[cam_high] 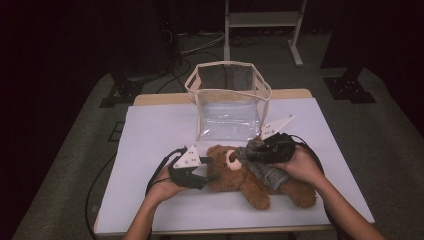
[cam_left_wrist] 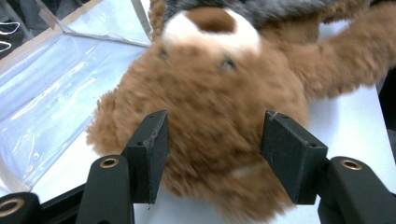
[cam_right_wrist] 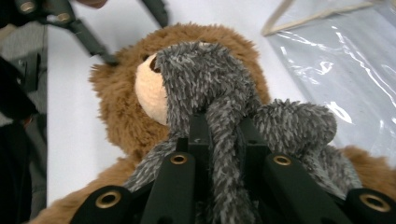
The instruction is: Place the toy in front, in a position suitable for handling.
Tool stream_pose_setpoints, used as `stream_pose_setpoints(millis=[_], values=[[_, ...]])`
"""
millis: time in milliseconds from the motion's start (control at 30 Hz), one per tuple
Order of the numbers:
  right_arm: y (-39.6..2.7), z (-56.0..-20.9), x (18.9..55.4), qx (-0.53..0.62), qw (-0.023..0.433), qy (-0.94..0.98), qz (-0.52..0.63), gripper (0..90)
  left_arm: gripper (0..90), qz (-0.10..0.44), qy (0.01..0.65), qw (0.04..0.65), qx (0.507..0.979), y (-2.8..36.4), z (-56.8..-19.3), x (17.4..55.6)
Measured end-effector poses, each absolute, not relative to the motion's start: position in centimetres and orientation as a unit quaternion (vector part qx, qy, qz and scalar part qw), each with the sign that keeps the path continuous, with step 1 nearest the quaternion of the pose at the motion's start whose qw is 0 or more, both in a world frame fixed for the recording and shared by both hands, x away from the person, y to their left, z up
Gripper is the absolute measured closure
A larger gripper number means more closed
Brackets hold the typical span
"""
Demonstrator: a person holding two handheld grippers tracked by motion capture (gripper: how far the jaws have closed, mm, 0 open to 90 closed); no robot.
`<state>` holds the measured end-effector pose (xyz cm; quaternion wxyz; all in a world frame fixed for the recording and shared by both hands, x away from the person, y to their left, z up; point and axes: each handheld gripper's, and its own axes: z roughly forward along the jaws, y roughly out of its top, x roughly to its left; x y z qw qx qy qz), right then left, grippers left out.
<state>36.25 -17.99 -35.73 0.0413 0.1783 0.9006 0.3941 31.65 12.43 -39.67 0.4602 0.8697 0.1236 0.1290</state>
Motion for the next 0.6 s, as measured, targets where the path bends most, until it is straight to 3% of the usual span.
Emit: stream_pose_setpoints(millis=[300,600], values=[[-16.3,-33.5,35.9,0.146,0.048,0.899,0.411,78.9,43.8,0.122,0.132,0.461,0.869,11.9,-40.7,32.1],[-10.6,-33.1,36.1,0.092,0.052,0.921,0.376,78.7,43.4,0.131,0.141,0.458,0.868,12.2,-40.8,32.3]])
